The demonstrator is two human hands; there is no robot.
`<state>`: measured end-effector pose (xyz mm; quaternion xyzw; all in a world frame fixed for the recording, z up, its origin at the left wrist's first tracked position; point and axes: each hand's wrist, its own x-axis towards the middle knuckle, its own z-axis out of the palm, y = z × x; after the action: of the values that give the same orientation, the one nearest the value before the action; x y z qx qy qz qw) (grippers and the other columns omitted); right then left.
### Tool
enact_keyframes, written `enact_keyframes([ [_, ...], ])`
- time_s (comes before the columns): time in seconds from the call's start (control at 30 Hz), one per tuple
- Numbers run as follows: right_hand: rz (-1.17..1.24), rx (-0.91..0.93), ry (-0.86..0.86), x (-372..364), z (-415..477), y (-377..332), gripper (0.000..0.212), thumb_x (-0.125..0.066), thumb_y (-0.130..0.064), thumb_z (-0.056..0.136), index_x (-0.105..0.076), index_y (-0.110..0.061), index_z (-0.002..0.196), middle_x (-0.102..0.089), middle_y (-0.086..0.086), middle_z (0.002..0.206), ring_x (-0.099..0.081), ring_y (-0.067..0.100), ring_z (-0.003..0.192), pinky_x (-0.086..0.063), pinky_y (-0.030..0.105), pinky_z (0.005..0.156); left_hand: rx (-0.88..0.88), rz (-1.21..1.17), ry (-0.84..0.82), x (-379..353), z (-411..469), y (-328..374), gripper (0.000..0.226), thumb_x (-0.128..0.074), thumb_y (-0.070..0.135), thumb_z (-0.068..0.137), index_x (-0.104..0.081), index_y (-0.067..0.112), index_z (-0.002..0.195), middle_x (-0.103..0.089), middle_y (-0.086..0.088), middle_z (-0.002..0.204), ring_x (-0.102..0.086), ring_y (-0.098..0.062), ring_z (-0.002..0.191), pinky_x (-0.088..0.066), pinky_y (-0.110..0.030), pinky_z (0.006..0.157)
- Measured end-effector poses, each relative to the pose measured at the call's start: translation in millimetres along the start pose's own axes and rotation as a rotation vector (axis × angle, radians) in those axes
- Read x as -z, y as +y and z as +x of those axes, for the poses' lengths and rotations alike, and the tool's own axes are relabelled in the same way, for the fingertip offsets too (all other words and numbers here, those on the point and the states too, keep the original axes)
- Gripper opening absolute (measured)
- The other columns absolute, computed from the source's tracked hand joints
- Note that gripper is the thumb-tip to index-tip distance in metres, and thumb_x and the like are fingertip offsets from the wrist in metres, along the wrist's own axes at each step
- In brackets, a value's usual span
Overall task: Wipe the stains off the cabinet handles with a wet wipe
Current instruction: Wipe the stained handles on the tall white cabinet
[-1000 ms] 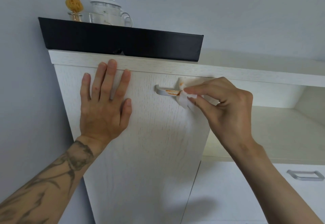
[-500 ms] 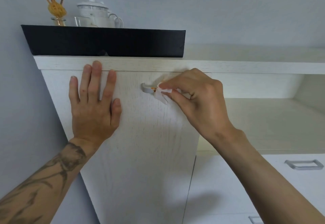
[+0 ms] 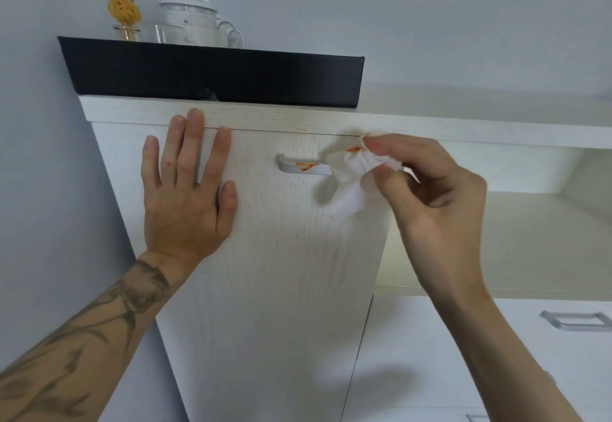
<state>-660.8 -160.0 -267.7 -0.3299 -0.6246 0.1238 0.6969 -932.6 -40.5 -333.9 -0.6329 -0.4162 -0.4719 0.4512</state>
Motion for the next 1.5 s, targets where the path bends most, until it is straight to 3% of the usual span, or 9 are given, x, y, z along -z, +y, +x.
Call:
enact_keyframes([
  [0.1, -0.070, 0.060, -0.039, -13, -2, 4, 0.012, -0.083, -0.016, 0.090, -0.082, -0.021, 0.102, -0.077, -0.004, 0.110, -0.072, 0.013, 0.112, -0.058, 0.025, 0.089, -0.004, 0.004, 0.001, 0, 0, 0, 0.062, -0.030, 0.037, 0.111, -0.016, 0.016, 0.168, -0.026, -0.024, 0.169, -0.004, -0.027, 0.163, -0.007, -0.052, 0.133],
  [0.43, -0.346, 0.333, -0.142, -49, 13, 14, 0.014, -0.084, -0.011, 0.090, -0.084, -0.011, 0.105, -0.079, -0.001, 0.109, -0.070, 0.003, 0.106, -0.050, 0.010, 0.097, 0.002, -0.008, -0.015, 1, 0, 0, 0.062, -0.028, 0.039, 0.112, -0.014, 0.017, 0.168, -0.023, -0.020, 0.169, -0.001, -0.024, 0.163, -0.003, -0.050, 0.133],
  [0.63, -0.501, 0.474, -0.195, -37, 17, 21, 0.011, -0.081, -0.017, 0.094, -0.083, -0.016, 0.105, -0.078, -0.007, 0.108, -0.069, 0.005, 0.104, -0.047, 0.018, 0.097, -0.005, -0.002, -0.020, 1, 0, -2, 0.062, -0.027, 0.039, 0.112, -0.014, 0.017, 0.168, -0.021, -0.019, 0.169, -0.001, -0.025, 0.163, -0.004, -0.051, 0.133],
  [0.83, -0.499, 0.442, -0.127, -21, 16, 23, 0.010, -0.082, -0.015, 0.093, -0.084, -0.015, 0.103, -0.075, -0.010, 0.107, -0.070, 0.008, 0.102, -0.049, 0.016, 0.094, 0.000, 0.000, -0.028, 2, 0, -1, 0.061, -0.028, 0.038, 0.112, -0.017, 0.015, 0.168, -0.021, -0.019, 0.169, 0.001, -0.024, 0.163, -0.003, -0.050, 0.133],
  [1.0, -0.470, 0.466, -0.200, -54, 17, 22, 0.011, -0.081, -0.016, 0.094, -0.083, -0.016, 0.104, -0.078, -0.006, 0.108, -0.072, 0.011, 0.105, -0.049, 0.022, 0.097, -0.001, 0.004, -0.041, 2, 0, -1, 0.061, -0.028, 0.039, 0.112, -0.016, 0.015, 0.168, -0.020, -0.019, 0.170, 0.001, -0.024, 0.163, -0.004, -0.051, 0.133],
  [1.13, -0.489, 0.513, -0.206, -34, 19, 24, 0.012, -0.079, -0.018, 0.095, -0.083, -0.015, 0.106, -0.073, -0.013, 0.109, -0.067, 0.004, 0.110, -0.048, 0.021, 0.100, 0.000, -0.004, -0.033, 2, 0, -1, 0.061, -0.027, 0.038, 0.112, -0.016, 0.015, 0.168, -0.019, -0.018, 0.170, 0.002, -0.024, 0.163, -0.003, -0.050, 0.133],
  [1.33, -0.532, 0.434, -0.102, 1, 14, 29, 0.007, -0.080, -0.015, 0.096, -0.084, -0.013, 0.101, -0.078, -0.002, 0.107, -0.073, 0.016, 0.107, -0.056, 0.035, 0.094, -0.013, -0.001, -0.029, 2, 0, -1, 0.064, -0.029, 0.037, 0.112, -0.007, 0.019, 0.169, -0.019, -0.018, 0.170, 0.003, -0.023, 0.163, -0.003, -0.050, 0.133],
  [1.5, -0.466, 0.476, -0.147, -54, 11, 23, 0.012, -0.081, -0.013, 0.094, -0.083, -0.014, 0.106, -0.077, -0.005, 0.110, -0.070, 0.015, 0.110, -0.051, 0.026, 0.100, -0.003, -0.018, -0.030, 2, -1, -1, 0.064, -0.032, 0.037, 0.111, -0.012, 0.018, 0.169, -0.024, -0.021, 0.169, 0.000, -0.024, 0.163, -0.003, -0.050, 0.133],
])
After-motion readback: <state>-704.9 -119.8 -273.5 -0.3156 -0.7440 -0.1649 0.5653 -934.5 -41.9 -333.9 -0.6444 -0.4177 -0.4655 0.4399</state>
